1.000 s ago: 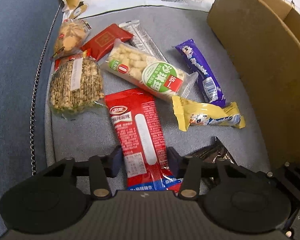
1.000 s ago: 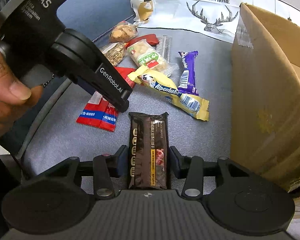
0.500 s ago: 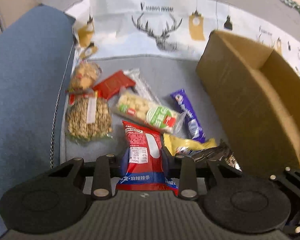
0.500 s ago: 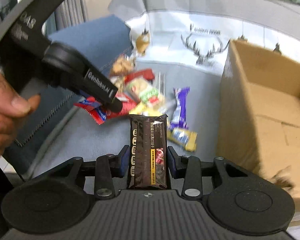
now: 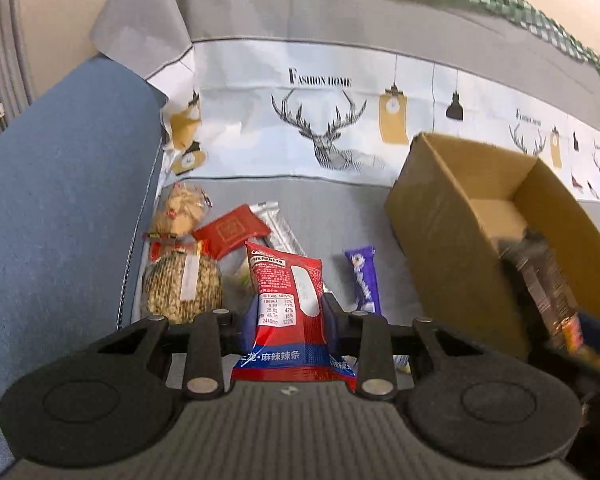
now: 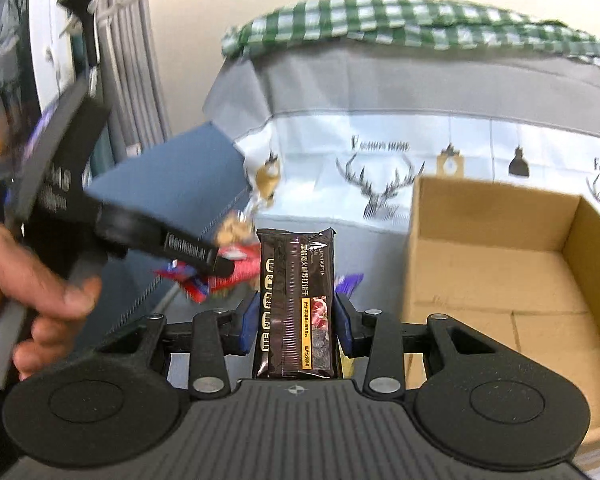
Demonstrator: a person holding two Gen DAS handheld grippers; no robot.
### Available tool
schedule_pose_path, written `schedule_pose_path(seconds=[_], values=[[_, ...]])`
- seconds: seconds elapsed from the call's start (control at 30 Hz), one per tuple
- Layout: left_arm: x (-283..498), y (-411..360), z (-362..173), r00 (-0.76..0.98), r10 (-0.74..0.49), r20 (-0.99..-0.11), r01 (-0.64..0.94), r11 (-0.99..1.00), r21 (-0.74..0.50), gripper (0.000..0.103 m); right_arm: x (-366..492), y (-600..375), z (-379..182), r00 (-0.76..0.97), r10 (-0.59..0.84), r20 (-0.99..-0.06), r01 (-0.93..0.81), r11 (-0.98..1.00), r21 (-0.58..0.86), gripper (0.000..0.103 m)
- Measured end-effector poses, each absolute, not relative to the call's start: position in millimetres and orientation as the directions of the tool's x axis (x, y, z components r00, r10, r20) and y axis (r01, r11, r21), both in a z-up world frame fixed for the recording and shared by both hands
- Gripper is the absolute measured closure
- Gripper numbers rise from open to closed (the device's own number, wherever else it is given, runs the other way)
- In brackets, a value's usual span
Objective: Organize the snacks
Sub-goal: 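Carry the brown bar with the right gripper while the left carries the red pack over the box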
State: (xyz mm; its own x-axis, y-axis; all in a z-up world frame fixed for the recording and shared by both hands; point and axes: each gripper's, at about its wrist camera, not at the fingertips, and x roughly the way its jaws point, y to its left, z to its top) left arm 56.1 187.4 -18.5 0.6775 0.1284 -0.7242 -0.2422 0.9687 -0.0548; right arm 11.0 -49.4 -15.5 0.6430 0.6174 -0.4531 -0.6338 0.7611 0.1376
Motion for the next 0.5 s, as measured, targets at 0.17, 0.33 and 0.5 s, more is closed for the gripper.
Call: schedule_pose_path(seconds=[0.17, 0.33, 0.5], values=[[54, 179, -5, 0.719, 0.157, -0.677, -0.267, 0.962, -0.060, 0.067, 31, -78, 13, 0.675, 0.626, -0.391, -0.624, 0.767, 0.152, 0.062], [55, 157, 11, 0.780, 0.166, -0.604, -0.258, 0.964, -0.069, 0.067, 67, -110, 33, 0.731, 0.582, -0.356, -0.592, 0.801, 0.094, 0.062], [62, 125, 24, 0.849, 0.113, -0.516, -0.201, 0.972, -0.118, 0.067, 96, -146, 18, 0.798, 0.481, -0.363, -0.487, 0.869, 0.081, 0.062]])
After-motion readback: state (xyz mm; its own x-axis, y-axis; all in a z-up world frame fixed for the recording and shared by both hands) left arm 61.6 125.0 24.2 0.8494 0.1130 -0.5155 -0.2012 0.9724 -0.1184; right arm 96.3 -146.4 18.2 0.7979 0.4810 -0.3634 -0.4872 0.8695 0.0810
